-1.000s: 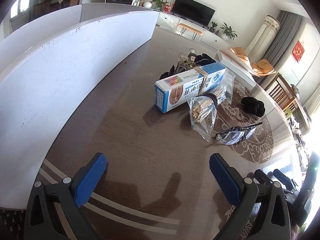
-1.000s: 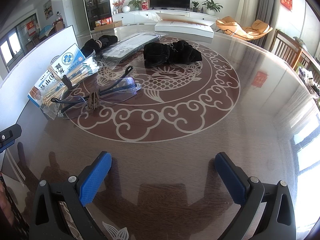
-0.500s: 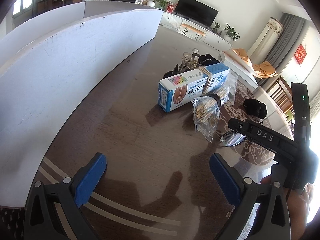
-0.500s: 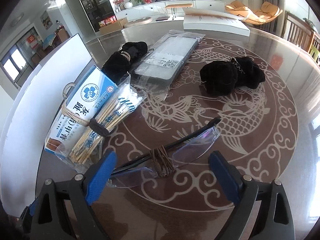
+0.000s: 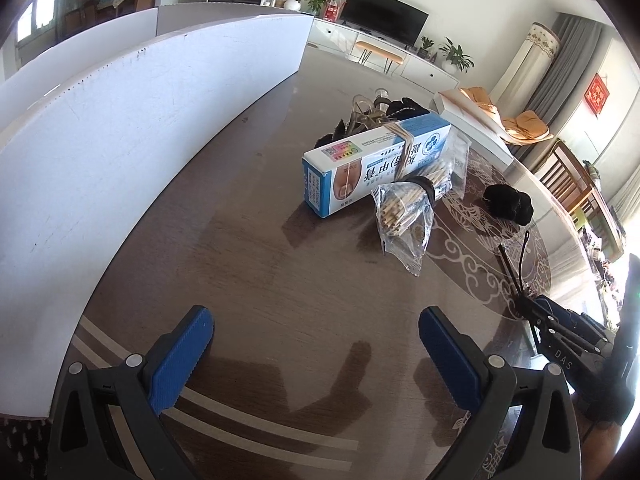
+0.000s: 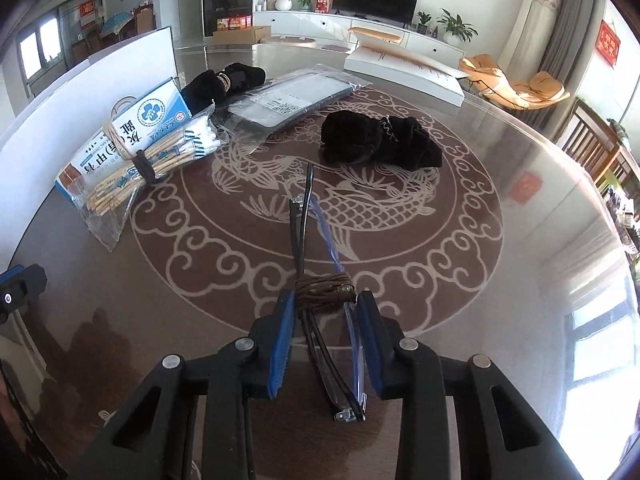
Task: Organize objects
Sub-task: 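Grasp the clear safety glasses by the string-wrapped arms with the right tool, then grasp the blue-and-white ointment box with the left tool while the right tool holds the glasses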
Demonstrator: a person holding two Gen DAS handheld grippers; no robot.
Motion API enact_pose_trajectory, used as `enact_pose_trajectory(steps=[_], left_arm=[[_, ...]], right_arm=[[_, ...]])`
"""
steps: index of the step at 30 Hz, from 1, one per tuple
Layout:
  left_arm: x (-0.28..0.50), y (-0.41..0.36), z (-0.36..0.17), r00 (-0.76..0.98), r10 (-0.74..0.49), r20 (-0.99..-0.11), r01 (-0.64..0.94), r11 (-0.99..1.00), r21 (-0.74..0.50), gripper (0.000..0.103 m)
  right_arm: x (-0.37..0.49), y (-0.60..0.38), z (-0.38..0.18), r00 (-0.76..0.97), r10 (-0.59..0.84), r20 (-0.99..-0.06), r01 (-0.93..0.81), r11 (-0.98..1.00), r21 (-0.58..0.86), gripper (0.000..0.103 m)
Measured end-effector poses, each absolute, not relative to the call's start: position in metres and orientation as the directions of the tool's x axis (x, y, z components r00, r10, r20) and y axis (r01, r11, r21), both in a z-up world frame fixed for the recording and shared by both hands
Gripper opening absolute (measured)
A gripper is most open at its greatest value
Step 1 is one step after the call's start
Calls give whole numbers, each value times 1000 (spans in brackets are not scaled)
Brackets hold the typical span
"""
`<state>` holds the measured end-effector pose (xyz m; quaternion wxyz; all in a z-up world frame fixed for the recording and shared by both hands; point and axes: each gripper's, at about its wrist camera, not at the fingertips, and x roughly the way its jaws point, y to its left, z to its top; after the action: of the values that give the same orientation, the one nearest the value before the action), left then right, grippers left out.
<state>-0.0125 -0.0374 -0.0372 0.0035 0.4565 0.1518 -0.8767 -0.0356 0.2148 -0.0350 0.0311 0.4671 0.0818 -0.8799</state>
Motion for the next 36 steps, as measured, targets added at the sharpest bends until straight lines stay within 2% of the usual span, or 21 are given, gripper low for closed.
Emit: enact_pose_trajectory(steps=[2, 3, 6, 10, 14, 19, 23, 24, 25, 27, 29, 33, 36], left_arm=[[-13, -34, -38, -580, 130, -804, 133, -959, -251, 103], [-14, -33, -38, -578, 127, -806, 128, -962, -243, 103], [-13, -30, -38, -573, 124, -810, 114, -967, -228, 103], [-12, -31, -38, -573, 131, -809, 112, -965, -236, 103], [-15, -42, -27, -598, 195, -778, 100, -944, -314, 103], [-61, -45, 5, -649, 98, -754, 48, -984, -170, 103], [-112, -29, -2, -559, 121, -821, -56, -993, -108, 102], [-121, -27, -7, -533, 139, -834, -75, -990, -117, 78], [-129, -27, -12, -503, 162, -849, -88, -987, -136, 47], [-134, -25, -19, -466, 219, -857, -108, -976, -190, 24], [-119, -18, -20, -464, 209, -861, -130, -977, -167, 21], [-62, -16, -17, -429, 324, -843, -157, -946, -283, 21], [-43, -36, -21, -430, 315, -846, -112, -949, -296, 26]], right_arm=[[-28, 219, -36, -581, 10, -814, 147, -982, -117, 35], [-25, 221, -36, -589, 8, -808, 148, -982, -118, 41], [-23, 227, -38, -597, -4, -802, 136, -986, -97, 72], [-22, 235, -43, -604, -55, -795, 124, -992, -26, 75], [-22, 237, -44, -602, -62, -796, 113, -994, -9, 77], [-23, 238, -44, -599, -55, -799, 102, -995, -8, 80], [-24, 238, -44, -599, -52, -799, 100, -995, -10, 81], [-24, 238, -44, -599, -53, -799, 100, -995, -10, 81], [-24, 238, -44, -599, -52, -799, 100, -995, -10, 81], [-24, 238, -44, -599, -52, -799, 100, -995, -10, 81], [-25, 238, -44, -599, -53, -799, 100, -995, -10, 81], [-25, 238, -45, -599, -53, -799, 101, -995, -9, 81], [-25, 238, -45, -599, -53, -799, 101, -995, -9, 81]])
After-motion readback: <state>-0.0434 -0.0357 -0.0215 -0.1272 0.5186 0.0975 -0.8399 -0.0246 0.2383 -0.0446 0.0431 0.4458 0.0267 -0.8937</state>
